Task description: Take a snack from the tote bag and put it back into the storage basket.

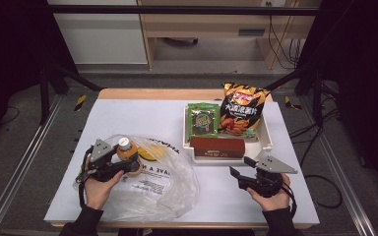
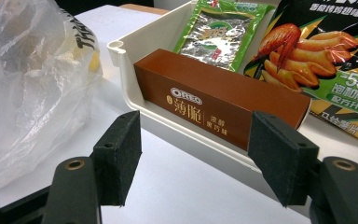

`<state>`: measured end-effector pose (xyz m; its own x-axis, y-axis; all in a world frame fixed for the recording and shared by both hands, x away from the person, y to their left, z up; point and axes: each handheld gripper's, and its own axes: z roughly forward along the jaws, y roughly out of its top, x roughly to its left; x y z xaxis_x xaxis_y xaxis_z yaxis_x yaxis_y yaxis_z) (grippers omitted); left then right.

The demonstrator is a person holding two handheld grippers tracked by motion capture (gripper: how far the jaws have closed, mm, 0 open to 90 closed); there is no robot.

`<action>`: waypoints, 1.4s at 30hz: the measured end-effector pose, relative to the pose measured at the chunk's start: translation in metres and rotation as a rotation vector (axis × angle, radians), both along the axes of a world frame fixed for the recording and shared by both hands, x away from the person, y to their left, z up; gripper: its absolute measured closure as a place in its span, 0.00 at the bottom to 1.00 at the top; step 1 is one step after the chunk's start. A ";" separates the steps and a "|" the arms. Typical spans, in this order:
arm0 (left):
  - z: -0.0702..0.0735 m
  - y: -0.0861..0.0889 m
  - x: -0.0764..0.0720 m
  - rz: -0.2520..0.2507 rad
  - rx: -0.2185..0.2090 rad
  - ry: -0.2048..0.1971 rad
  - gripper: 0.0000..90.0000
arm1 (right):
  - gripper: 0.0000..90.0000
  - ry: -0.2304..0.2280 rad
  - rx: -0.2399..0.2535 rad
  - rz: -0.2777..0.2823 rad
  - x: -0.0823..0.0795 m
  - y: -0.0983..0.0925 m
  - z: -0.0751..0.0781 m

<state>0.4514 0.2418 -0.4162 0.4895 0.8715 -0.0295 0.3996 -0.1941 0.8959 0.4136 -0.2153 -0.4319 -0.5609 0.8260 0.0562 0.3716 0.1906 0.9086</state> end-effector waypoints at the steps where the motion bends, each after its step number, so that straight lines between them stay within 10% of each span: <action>1: 0.000 0.000 0.001 -0.001 0.001 0.002 0.33 | 0.39 0.001 0.001 0.000 0.000 0.000 0.000; 24: 0.015 -0.008 -0.014 -0.013 -0.009 -0.010 0.34 | 0.39 -0.005 -0.002 -0.009 0.000 -0.002 0.002; 31: 0.031 -0.027 -0.035 -0.070 -0.025 -0.032 0.34 | 0.39 -0.009 -0.001 -0.002 -0.001 0.000 0.004; 42: 0.015 -0.064 -0.045 -0.127 -0.003 -0.015 0.34 | 0.39 -0.008 -0.004 0.004 -0.001 0.003 0.003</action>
<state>0.4068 0.1781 -0.4013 0.5960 0.8026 -0.0237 0.3585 -0.2396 0.9022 0.4126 -0.2124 -0.4293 -0.5649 0.8238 0.0487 0.3636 0.1956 0.9108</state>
